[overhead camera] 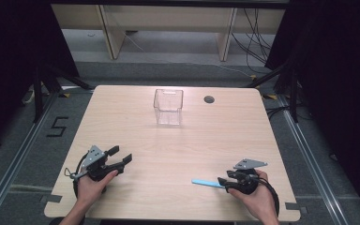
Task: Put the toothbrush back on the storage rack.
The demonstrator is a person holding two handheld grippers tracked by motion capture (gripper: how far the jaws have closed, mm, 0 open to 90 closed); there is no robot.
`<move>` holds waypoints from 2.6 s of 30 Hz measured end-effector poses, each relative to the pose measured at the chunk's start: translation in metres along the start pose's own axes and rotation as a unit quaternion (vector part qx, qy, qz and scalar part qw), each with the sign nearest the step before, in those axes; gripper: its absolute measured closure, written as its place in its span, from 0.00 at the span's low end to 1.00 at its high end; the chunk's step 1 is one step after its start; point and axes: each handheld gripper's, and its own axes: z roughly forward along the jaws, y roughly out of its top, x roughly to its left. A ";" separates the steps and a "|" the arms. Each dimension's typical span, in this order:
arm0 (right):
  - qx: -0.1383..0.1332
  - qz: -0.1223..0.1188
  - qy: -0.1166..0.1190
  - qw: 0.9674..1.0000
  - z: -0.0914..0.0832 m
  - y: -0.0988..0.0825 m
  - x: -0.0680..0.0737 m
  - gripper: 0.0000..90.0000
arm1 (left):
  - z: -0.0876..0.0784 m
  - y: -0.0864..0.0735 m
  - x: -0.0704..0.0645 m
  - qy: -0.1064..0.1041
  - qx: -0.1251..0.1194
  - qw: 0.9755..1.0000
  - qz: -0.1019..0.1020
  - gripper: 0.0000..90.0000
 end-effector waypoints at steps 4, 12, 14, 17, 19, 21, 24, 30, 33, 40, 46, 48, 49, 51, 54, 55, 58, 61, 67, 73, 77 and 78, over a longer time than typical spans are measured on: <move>0.003 -0.032 -0.007 0.999 -0.002 0.002 -0.004 0.53 | 0.000 0.000 -0.001 0.003 0.007 1.000 0.001 0.32; 0.020 -0.045 -0.017 0.999 -0.003 0.002 -0.005 0.50 | 0.000 0.000 -0.002 -0.001 0.004 1.000 0.006 0.32; 0.031 -0.042 -0.018 0.998 -0.003 0.004 -0.003 0.49 | 0.001 -0.001 -0.002 -0.006 -0.003 1.000 0.004 0.32; 0.047 -0.045 -0.020 0.998 -0.003 0.007 -0.002 0.47 | -0.001 0.000 -0.003 -0.002 -0.002 1.000 0.010 0.33; 0.060 -0.075 -0.021 0.995 -0.002 0.011 -0.006 0.47 | -0.001 -0.001 -0.004 -0.004 -0.001 1.000 0.013 0.33; 0.062 -0.081 -0.020 0.995 -0.001 0.013 -0.007 0.46 | -0.001 -0.001 -0.004 -0.004 -0.001 1.000 0.012 0.33; 0.095 -0.126 -0.018 0.987 0.003 0.021 -0.013 0.46 | 0.001 -0.001 -0.004 -0.007 -0.005 1.000 0.013 0.33; 0.142 -0.177 0.010 0.974 0.008 0.032 -0.013 0.49 | 0.000 0.000 -0.004 -0.003 0.004 1.000 0.010 0.33; 0.166 -0.191 0.023 0.967 0.010 0.036 -0.010 0.51 | 0.000 0.000 -0.004 -0.003 0.004 1.000 0.011 0.33; 0.237 -0.269 0.050 0.932 0.022 0.050 0.002 0.61 | 0.000 0.000 -0.005 -0.004 0.003 1.000 0.013 0.33; 0.270 -0.314 0.059 0.908 0.032 0.060 0.018 0.70 | 0.000 0.000 -0.004 -0.005 0.003 1.000 0.012 0.33; 0.294 -0.334 0.046 0.894 0.036 0.062 0.021 0.71 | 0.000 0.000 -0.005 -0.005 0.002 1.000 0.012 0.33; 0.294 -0.334 0.046 0.894 0.036 0.062 0.021 0.71 | 0.000 0.000 -0.005 -0.005 0.002 1.000 0.012 0.33; 0.300 -0.336 0.047 0.892 0.038 0.062 0.024 0.73 | 0.001 -0.001 -0.004 -0.009 -0.005 1.000 0.012 0.33; 0.318 -0.335 0.043 0.886 0.041 0.062 0.027 0.74 | 0.001 -0.001 -0.004 -0.010 -0.004 1.000 0.012 0.33; 0.323 -0.337 0.038 0.883 0.040 0.063 0.028 0.75 | 0.001 -0.001 -0.005 -0.010 -0.004 1.000 0.013 0.33; 0.330 -0.347 0.042 0.877 0.042 0.063 0.028 0.76 | 0.000 0.000 -0.005 -0.005 0.003 1.000 0.015 0.33; 0.333 -0.344 0.039 0.877 0.043 0.062 0.029 0.77 | 0.000 0.000 -0.005 -0.005 0.003 1.000 0.016 0.33; 0.344 -0.351 0.041 0.870 0.046 0.065 0.031 0.78 | 0.000 0.000 -0.005 -0.005 0.002 1.000 0.017 0.33; 0.357 -0.357 0.044 0.862 0.050 0.069 0.033 0.80 | 0.000 0.000 -0.005 -0.006 0.003 1.000 0.014 0.33; 0.360 -0.368 0.048 0.856 0.053 0.068 0.033 0.82 | 0.000 0.000 -0.005 -0.006 0.003 1.000 0.015 0.33; 0.360 -0.367 0.049 0.856 0.053 0.068 0.033 0.83 | 0.000 0.000 -0.005 -0.006 0.003 1.000 0.015 0.33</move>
